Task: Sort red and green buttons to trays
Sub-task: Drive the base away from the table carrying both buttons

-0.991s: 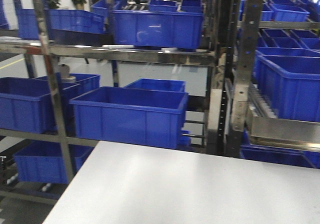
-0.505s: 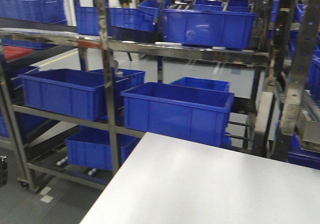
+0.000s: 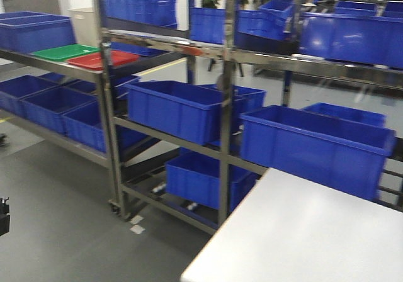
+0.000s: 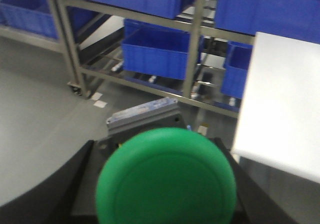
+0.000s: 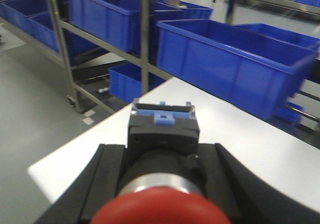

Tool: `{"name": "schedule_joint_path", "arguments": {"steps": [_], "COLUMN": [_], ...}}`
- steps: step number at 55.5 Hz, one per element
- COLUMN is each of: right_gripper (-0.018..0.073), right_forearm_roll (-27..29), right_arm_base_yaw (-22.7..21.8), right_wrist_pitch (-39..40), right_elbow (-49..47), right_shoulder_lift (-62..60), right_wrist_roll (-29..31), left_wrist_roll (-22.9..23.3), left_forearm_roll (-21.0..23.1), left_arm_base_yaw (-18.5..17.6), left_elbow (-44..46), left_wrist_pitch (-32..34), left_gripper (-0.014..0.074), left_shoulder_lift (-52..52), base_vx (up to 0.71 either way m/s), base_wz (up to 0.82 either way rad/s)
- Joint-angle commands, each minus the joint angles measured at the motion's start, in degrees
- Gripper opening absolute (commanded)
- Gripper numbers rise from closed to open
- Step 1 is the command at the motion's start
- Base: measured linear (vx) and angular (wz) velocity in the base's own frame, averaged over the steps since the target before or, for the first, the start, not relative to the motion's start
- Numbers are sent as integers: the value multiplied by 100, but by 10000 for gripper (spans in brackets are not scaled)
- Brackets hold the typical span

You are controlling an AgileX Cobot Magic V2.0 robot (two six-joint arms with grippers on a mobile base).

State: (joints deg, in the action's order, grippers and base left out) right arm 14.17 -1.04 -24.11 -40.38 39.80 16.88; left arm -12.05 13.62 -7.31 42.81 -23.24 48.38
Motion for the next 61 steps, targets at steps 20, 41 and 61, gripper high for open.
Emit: {"name": "schedule_joint_path", "arguments": {"steps": [20, 41, 61], "right_gripper": [-9, -9, -9], "right_forearm_roll": [46, 46, 46], "right_arm_base_yaw": [-27, -27, -27], "right_wrist_pitch": [527, 527, 527], "right_elbow": [-175, -175, -175], "right_shoulder_lift": [-22, -22, -22], "right_wrist_roll": [34, 34, 34], "left_wrist_roll": [41, 41, 41], "left_forearm_roll": [79, 79, 79], "left_arm_base_yaw": [-44, -44, -44], "left_elbow": [168, 168, 168], "left_wrist_pitch": [457, 457, 457], "left_gripper": [-3, -3, -3], "left_shoulder_lift": [-73, -73, -73], "base_vx": [6, 14, 18], "base_wz": [44, 51, 60]}}
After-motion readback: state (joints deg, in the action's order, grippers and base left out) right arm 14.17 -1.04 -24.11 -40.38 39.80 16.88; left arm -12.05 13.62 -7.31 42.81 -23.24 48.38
